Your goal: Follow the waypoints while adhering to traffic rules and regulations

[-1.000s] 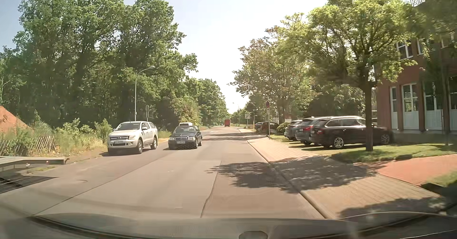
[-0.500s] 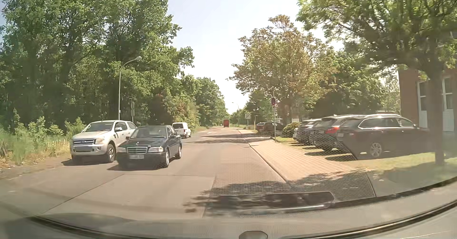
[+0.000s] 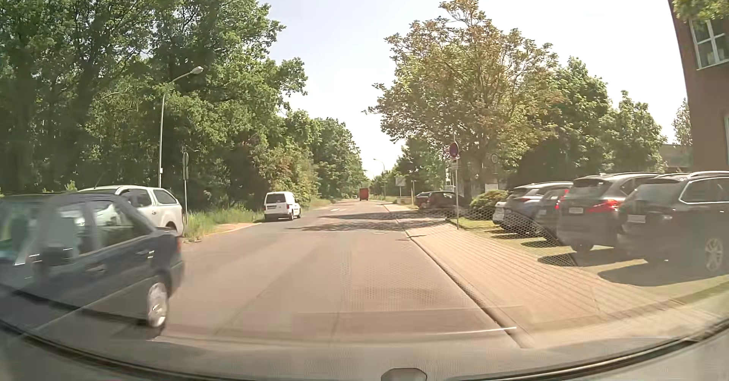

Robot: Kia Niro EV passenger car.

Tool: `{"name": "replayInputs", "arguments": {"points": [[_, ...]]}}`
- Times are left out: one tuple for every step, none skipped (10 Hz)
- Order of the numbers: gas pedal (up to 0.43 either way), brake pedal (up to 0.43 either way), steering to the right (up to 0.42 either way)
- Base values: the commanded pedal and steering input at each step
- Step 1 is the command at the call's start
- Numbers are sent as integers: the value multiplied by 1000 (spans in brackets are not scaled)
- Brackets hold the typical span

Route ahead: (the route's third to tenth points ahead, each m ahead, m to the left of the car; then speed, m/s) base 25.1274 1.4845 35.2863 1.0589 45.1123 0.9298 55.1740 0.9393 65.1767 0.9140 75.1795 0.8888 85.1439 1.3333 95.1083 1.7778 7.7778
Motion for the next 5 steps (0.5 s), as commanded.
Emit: {"name": "replayInputs", "arguments": {"points": [[47,0,-20],[47,0,-19],[47,0,-19],[47,0,-19],[47,0,-18]]}}
